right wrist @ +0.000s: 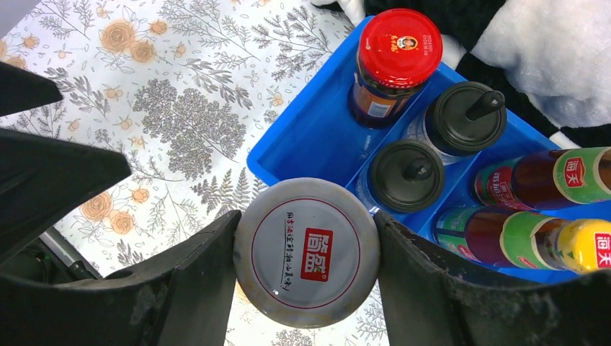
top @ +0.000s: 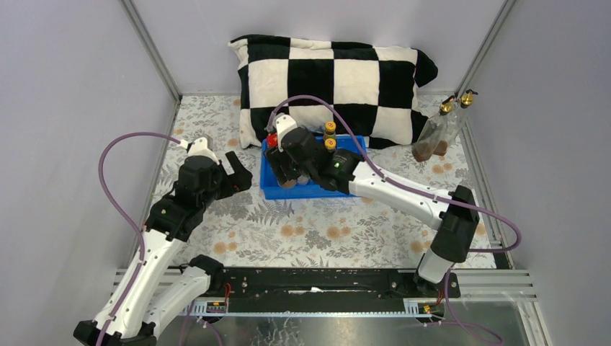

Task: Organize the condiment bottles
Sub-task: Place the bottle in the storage box.

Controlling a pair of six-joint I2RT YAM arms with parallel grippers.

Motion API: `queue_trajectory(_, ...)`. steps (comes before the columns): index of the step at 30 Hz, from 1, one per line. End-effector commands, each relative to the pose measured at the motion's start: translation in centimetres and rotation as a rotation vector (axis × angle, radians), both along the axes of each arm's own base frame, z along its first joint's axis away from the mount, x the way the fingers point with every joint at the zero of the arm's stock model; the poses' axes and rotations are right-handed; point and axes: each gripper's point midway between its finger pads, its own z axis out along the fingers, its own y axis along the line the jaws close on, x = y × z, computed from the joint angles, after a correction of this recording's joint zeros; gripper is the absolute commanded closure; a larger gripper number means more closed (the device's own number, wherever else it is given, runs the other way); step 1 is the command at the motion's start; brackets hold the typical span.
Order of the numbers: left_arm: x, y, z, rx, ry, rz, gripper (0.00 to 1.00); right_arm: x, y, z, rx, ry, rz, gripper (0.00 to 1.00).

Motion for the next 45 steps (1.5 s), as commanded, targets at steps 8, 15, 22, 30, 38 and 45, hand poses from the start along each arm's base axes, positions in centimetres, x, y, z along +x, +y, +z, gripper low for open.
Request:
queue_trajectory(8, -0.1, 0.2, 1.3, -0.003, -0.024, -0.003, 0.01, 5.4, 1.8, 5.4, 0.131, -0.058, 0.034, 0.44)
queue_trajectory(15, -0.2, 0.2, 1.5, -0.005, -0.026, -0.003, 0.01, 7.4, 3.3, 3.6, 0.100, -0.031, 0.069, 0.44)
queue_trajectory(22, -0.5, 0.2, 2.4, -0.016, -0.044, -0.008, 0.01, 7.5, 4.4, 1.5, 0.100, 0.004, 0.098, 0.45)
queue_trajectory(30, -0.6, 0.1, 2.7, -0.019, -0.051, -0.016, 0.01, 7.9, 5.4, -1.3, 0.090, 0.020, 0.119, 0.45)
queue_trajectory(38, -0.7, 0.2, 2.2, -0.012, -0.044, -0.020, 0.01, 8.2, 6.8, -4.5, 0.087, 0.048, 0.146, 0.45)
queue_trajectory(45, -0.7, 0.2, 2.5, -0.009, -0.051, -0.023, 0.01, 8.8, 6.7, -6.8, 0.051, 0.052, 0.128, 0.45)
